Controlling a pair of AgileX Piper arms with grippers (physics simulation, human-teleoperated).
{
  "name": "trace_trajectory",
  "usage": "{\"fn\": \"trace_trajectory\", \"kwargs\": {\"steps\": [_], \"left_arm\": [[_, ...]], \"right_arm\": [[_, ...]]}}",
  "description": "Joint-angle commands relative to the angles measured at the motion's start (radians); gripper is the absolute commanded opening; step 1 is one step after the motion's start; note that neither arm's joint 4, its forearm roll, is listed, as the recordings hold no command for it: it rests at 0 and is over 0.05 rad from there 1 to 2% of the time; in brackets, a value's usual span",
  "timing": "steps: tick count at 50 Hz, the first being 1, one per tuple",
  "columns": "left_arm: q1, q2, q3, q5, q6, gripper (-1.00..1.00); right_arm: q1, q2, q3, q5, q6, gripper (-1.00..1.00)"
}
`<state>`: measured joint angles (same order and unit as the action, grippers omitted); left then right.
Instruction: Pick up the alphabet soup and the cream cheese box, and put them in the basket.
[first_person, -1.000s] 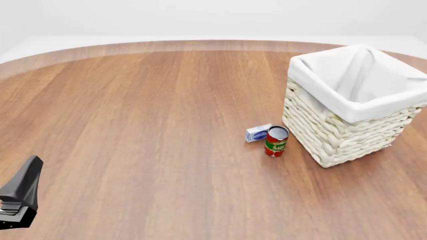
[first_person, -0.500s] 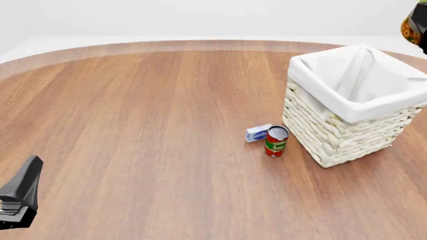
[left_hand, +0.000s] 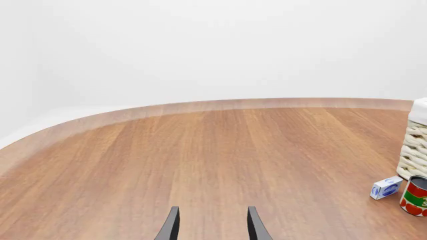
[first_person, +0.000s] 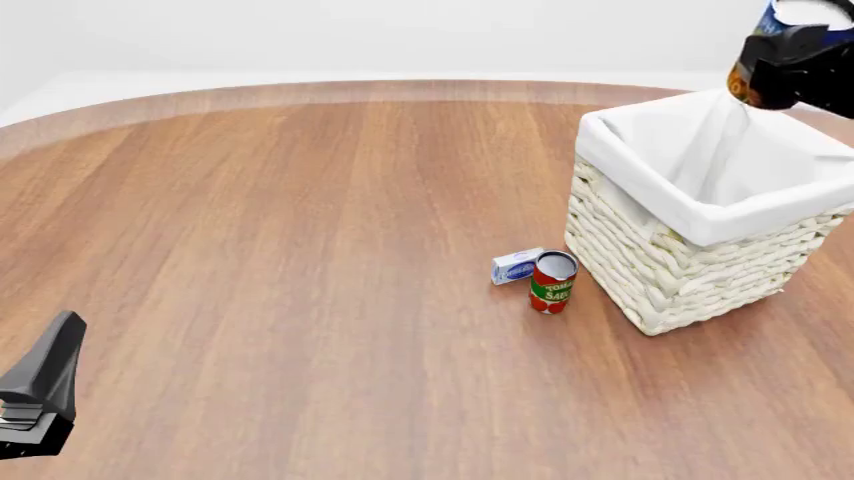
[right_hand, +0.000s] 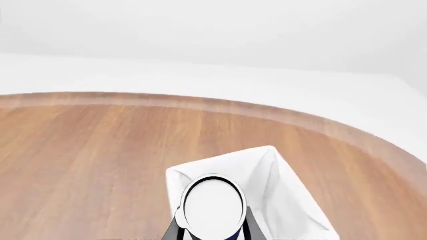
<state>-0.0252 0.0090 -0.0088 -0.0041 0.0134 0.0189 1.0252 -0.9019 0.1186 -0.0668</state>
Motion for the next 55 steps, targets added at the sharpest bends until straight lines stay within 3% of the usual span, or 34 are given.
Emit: {"fn": "trace_trajectory", "kwargs": {"steps": [1,31,55], "left_arm": [[0.0,-0.001,0.001,0.0,0.0,1.0],[0.0,0.0,0.001,-0.001,-0.001,1.0],[0.0,-0.003,0.002,0.001,0.0,1.0]], "right_arm": [[0.007,0.058,-0.009,-0.027,0.079,-1.0],[-0.009,0.138,0.032,-0.085,0.188,-1.0],[-0.029,0.227,0.017,-0.113,0.177,-1.0]]}}
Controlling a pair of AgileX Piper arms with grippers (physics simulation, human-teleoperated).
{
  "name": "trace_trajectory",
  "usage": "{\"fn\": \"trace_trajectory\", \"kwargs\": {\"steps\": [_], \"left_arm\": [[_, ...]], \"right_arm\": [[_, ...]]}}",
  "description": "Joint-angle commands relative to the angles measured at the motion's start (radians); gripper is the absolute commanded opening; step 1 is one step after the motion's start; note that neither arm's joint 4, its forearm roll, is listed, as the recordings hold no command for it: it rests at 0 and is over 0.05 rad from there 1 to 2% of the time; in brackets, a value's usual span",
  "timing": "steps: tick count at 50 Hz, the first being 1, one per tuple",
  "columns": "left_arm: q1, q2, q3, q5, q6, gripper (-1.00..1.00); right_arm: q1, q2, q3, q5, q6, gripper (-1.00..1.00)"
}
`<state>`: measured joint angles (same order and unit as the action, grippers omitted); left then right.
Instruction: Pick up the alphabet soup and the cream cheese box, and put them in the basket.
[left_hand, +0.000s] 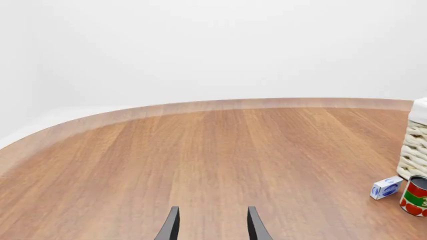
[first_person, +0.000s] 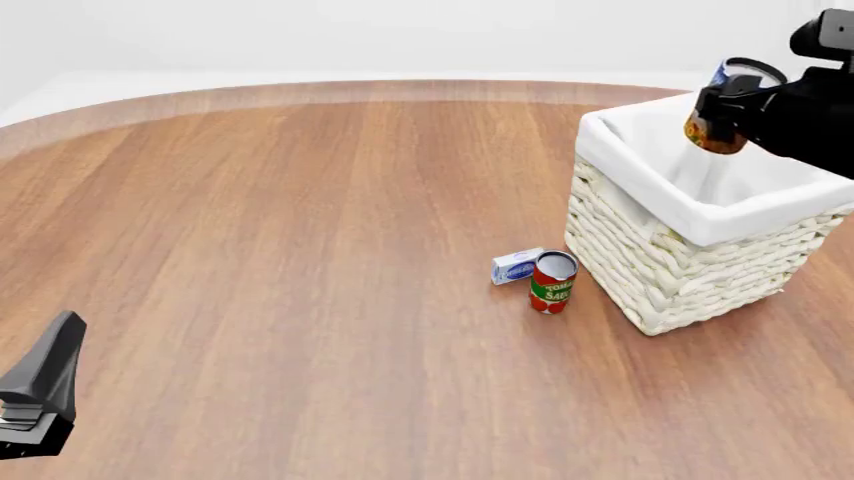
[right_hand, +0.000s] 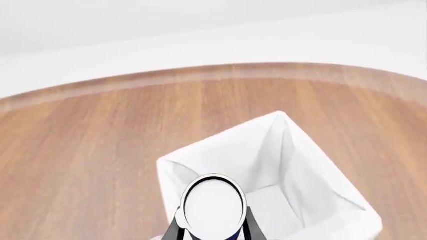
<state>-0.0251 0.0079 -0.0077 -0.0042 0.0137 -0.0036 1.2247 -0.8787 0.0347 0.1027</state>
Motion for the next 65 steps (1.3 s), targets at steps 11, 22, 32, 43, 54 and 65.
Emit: {"fn": "trace_trajectory", "kwargs": {"steps": [11,22,32,43,54,65], "left_arm": [[0.0,-0.001,0.001,0.0,0.0,1.0],[0.0,0.0,0.0,0.0,0.0,1.0],[0.0,0.0,0.0,0.0,0.0,1.0],[0.0,0.001,0.001,-0.002,0.0,1.0],[0.0,0.001,0.001,-0.003,0.0,1.0],[0.0,0.001,0.001,-0.003,0.0,1.0]], "right_arm": [[-0.002,0.075,-0.022,-0.043,0.001,-1.0],[-0.01,0.128,-0.044,-0.059,-0.009,-1.0],[-0.02,0.151,-0.052,-0.066,-0.011,-1.0],[-0.022,0.187,-0.06,-0.084,-0.01,-1.0],[-0.03,0.216,-0.059,-0.101,-0.012,-1.0],[-0.038,0.233,-0.055,-0.111,-0.011,-1.0]]}}
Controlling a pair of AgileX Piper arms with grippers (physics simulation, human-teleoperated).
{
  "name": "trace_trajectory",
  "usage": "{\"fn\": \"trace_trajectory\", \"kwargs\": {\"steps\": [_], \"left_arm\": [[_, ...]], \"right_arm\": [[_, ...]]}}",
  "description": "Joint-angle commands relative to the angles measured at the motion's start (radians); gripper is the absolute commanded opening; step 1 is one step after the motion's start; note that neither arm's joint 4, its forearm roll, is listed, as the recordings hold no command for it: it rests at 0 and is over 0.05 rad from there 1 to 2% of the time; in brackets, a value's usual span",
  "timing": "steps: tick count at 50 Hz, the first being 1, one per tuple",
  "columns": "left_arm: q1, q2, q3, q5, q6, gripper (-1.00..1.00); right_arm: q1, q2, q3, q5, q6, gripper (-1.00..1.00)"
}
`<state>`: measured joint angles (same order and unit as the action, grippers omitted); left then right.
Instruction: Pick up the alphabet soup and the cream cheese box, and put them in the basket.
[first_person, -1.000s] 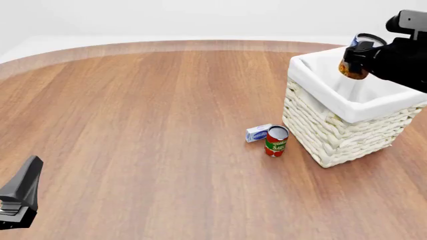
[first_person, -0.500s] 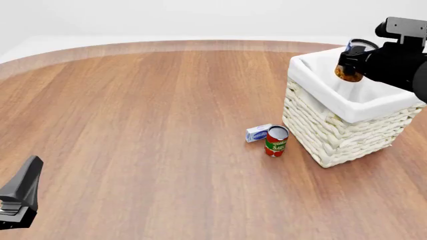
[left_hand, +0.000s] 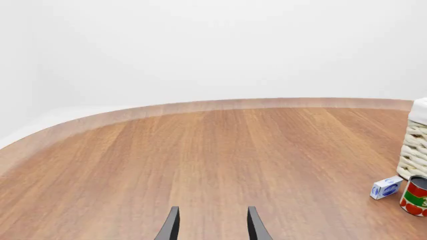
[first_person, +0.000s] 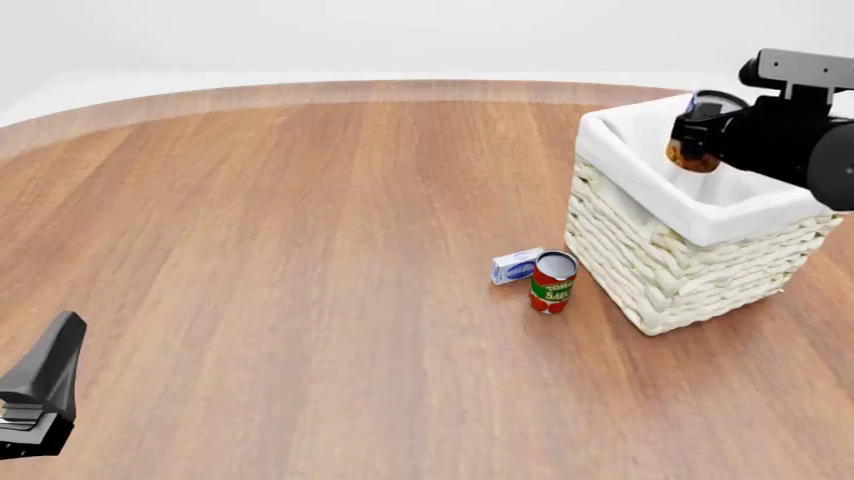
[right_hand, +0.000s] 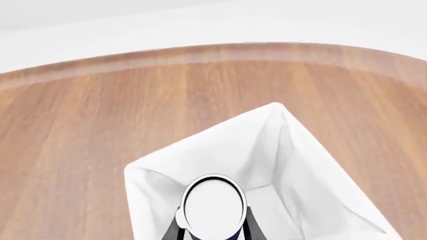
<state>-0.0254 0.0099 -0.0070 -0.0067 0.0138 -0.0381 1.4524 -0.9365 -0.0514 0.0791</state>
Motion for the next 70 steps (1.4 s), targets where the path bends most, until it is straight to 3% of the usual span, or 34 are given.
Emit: {"fn": "trace_trajectory", "kwargs": {"steps": [1,70], "left_arm": [[0.0,-0.001,0.001,0.0,0.0,1.0],[0.0,-0.001,0.001,0.0,0.0,1.0]], "right_arm": [[-0.004,0.007,0.002,-0.025,0.012,-1.0],[-0.016,0.084,-0.014,-0.049,-0.001,-1.0]]}}
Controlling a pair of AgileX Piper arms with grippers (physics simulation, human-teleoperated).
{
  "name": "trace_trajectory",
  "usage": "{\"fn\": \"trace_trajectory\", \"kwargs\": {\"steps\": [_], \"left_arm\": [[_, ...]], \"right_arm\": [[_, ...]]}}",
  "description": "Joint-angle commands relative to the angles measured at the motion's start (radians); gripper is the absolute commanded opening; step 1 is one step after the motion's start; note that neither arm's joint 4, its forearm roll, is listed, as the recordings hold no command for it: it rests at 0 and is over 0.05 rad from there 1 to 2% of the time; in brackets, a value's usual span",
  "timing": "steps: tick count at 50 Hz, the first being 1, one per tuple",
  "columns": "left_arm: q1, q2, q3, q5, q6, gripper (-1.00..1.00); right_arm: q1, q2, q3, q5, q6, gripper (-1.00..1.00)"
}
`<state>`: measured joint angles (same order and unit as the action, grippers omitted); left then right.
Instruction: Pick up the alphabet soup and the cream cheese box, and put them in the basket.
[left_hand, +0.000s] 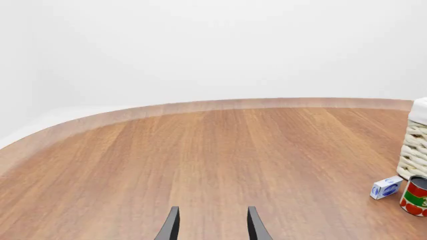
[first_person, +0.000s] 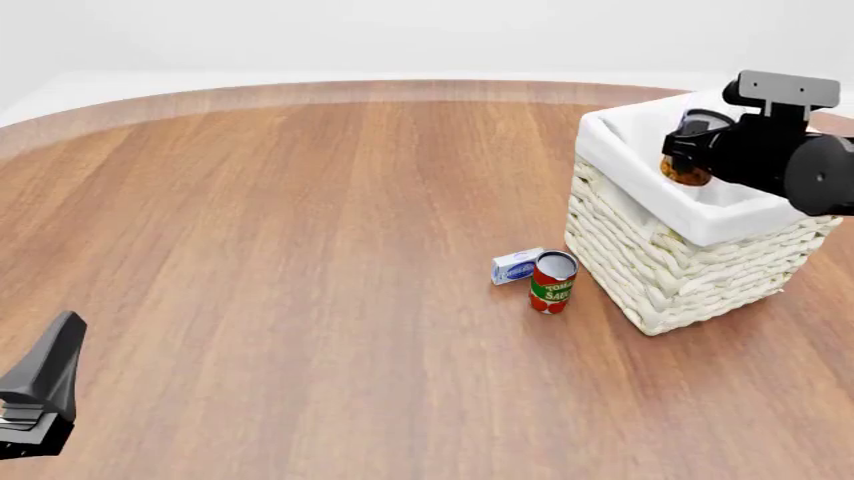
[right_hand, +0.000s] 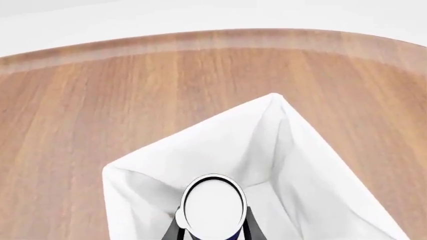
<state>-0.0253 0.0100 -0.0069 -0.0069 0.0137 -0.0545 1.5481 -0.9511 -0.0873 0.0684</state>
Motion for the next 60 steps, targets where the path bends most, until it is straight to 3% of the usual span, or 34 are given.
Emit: {"fn": "trace_trajectory", "kwargs": {"steps": [1,8,9,39,60], "left_arm": [[0.0,-0.001,0.001,0.0,0.0,1.0],[0.0,-0.001,0.001,0.0,0.0,1.0],[0.0,-0.001,0.001,0.0,0.0,1.0],[0.0,-0.001,0.001,0.0,0.0,1.0],[0.0,-0.001,0.001,0.0,0.0,1.0]], "right_arm": [[0.0,-0.012,0.0,-0.013,0.009,-1.0],[-0.002,-0.014,0.0,-0.012,0.009,-1.0],[-0.005,-0.013,0.0,-0.012,0.006,1.0],[0.001,-0.046,-0.076,0.053,-0.012,1.0],[0.095,-0.112,-0.196,0.146,-0.072,1.0]]}}
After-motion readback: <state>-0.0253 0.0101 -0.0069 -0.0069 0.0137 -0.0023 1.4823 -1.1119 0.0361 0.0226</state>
